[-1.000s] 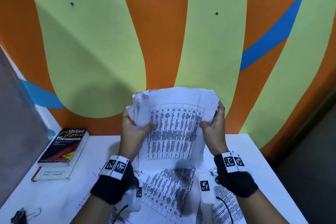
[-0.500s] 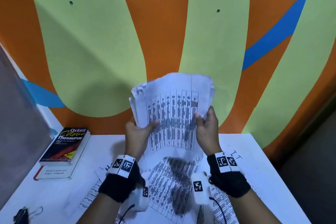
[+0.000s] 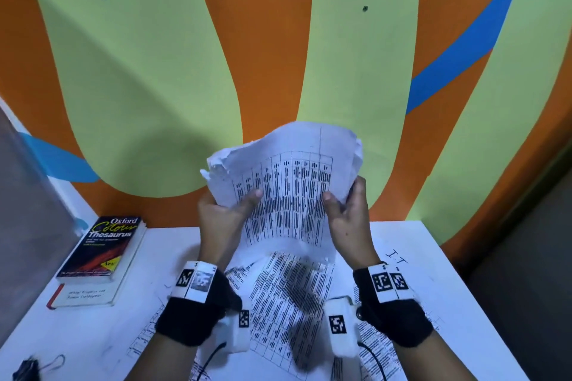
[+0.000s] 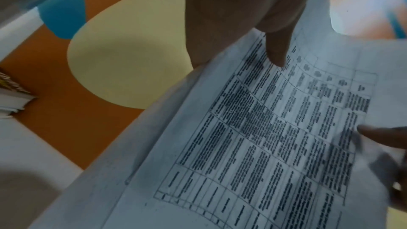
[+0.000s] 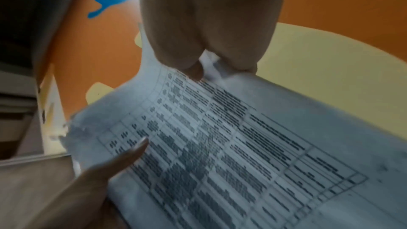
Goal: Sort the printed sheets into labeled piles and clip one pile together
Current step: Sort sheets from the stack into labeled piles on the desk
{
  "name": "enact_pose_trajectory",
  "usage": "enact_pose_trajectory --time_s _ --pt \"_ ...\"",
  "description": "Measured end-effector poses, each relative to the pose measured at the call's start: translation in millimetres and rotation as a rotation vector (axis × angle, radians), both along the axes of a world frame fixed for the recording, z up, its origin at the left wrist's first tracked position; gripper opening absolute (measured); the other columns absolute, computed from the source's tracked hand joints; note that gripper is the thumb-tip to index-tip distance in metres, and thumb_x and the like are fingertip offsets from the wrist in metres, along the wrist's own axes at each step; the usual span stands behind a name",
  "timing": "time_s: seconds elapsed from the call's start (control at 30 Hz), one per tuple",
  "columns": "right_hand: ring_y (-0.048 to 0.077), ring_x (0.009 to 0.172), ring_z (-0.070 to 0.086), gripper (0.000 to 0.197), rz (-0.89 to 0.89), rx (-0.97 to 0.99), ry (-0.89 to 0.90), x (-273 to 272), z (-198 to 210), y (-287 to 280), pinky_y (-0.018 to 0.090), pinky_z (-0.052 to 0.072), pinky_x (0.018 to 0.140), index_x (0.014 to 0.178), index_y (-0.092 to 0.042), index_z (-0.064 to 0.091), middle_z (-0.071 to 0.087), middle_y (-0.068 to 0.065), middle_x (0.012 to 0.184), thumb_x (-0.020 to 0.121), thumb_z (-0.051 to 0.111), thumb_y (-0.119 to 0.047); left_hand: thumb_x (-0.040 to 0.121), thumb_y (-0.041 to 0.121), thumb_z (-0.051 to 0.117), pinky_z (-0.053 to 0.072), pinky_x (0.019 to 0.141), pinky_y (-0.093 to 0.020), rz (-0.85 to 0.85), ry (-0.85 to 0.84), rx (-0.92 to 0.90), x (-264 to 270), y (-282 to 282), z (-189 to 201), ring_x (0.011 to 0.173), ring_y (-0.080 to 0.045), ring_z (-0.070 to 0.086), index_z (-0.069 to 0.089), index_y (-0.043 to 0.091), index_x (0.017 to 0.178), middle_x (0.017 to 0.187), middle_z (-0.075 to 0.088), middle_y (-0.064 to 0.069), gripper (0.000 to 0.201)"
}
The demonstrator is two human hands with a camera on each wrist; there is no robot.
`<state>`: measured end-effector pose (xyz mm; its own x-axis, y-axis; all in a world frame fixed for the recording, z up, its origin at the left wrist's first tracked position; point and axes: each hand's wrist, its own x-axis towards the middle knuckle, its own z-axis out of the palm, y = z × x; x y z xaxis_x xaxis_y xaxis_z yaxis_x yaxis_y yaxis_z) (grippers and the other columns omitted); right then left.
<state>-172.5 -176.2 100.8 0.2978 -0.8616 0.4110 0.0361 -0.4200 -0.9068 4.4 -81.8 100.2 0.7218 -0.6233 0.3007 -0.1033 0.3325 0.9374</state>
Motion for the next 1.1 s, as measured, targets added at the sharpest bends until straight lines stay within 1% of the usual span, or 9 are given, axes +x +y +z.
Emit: enact_pose_trajectory --time_s 0.17,0.27,0.47,0.6,0.67,0.73,0.87,1.0,1.1 --pt "-0.019 0.105 0.052 0.062 0.087 0.143 0.126 -9 -24 3 0.027 0.043 0.103 0.137 -0.027 0.025 0.048 -0.025 0.125 0.091 0.06 -0.006 0.055 0.054 0.085 0.044 0.067 -0.035 -0.053 0.017 0.167 11 2 -22 0.066 -0.017 0.054 0.063 -0.002 0.075 0.069 0.063 -0.018 0.064" --pt "-0.011 0.107 0.056 0.048 0.073 0.143 0.089 -2 -32 0 0.021 0.046 0.097 0.13 -0.03 0.038 0.058 -0.014 0.122 0.093 0.056 -0.006 0.07 0.041 0.079 0.031 0.049 -0.019 -0.05 -0.049 0.182 9 -1 -16 0.044 -0.01 0.039 0.048 0.003 0.055 0.047 0.047 0.003 0.051" --pt "-0.007 0.085 0.061 0.032 0.043 0.114 0.064 11 -19 1 0.017 0.049 0.076 0.108 -0.029 0.05 0.063 -0.007 0.1 0.092 0.055 -0.001 0.074 0.037 0.072 0.031 0.045 -0.021 0.009 -0.134 0.245 8 -5 -1 0.041 -0.001 0.034 0.044 0.013 0.067 0.058 0.042 -0.001 0.038" --pt "0.007 0.084 0.064 0.022 0.019 -0.045 0.181 -8 16 -3 0.028 0.052 0.074 0.103 -0.012 0.059 0.068 0.001 0.093 0.088 0.058 0.003 0.07 0.026 0.081 0.051 0.092 -0.039 0.194 -0.248 0.124 21 25 37 0.11 -0.019 0.058 0.042 0.019 0.128 0.127 0.054 -0.004 0.071" --pt "-0.011 0.066 0.055 0.024 0.087 -0.158 0.273 -13 46 -3 0.008 0.044 0.064 0.087 -0.021 0.055 0.059 -0.013 0.075 0.087 0.06 0.003 0.064 0.031 0.085 0.036 0.107 -0.041 0.307 -0.657 0.175 28 36 69 0.127 -0.022 0.042 0.026 0.025 0.142 0.139 0.042 -0.002 0.098" --pt "-0.004 0.049 0.041 0.032 0.13 -0.261 0.38 -10 72 -4 0.011 0.03 0.047 0.074 -0.027 0.05 0.045 -0.013 0.06 0.084 0.063 0.001 0.062 0.034 0.086 0.034 0.104 -0.032 0.224 -0.908 0.285 29 34 97 0.122 -0.018 0.044 0.026 0.028 0.144 0.129 0.05 0.005 0.102" --pt "0.0 0.053 0.044 0.018 0.177 -0.39 0.557 -1 97 -8 0.016 0.03 0.049 0.083 -0.024 0.061 0.054 -0.011 0.062 0.079 0.074 -0.013 0.076 0.014 0.077 0.043 0.064 -0.013 -0.136 -0.674 0.345 29 14 89 0.072 0.002 0.064 0.066 0.027 0.091 0.068 0.067 0.026 0.023" --pt "-0.002 0.054 0.05 0.037 0.054 -0.257 0.793 -48 83 -41 0.014 0.035 0.05 0.097 -0.026 0.065 0.06 -0.011 0.063 0.066 0.085 -0.03 0.079 0.002 0.071 0.05 0.062 -0.014 -0.183 -0.376 0.19 48 26 60 0.067 0.0 0.067 0.07 0.016 0.093 0.076 0.074 0.018 0.02" --pt "0.012 0.078 0.064 0.048 0.12 0.113 0.465 -76 39 -51 0.024 0.049 0.072 0.094 -0.017 0.071 0.072 -0.001 0.086 0.053 0.09 -0.035 0.077 0.002 0.072 0.049 0.057 -0.014 -0.187 -0.217 0.129 67 36 41 0.064 -0.001 0.065 0.068 0.011 0.095 0.075 0.074 0.012 0.021"
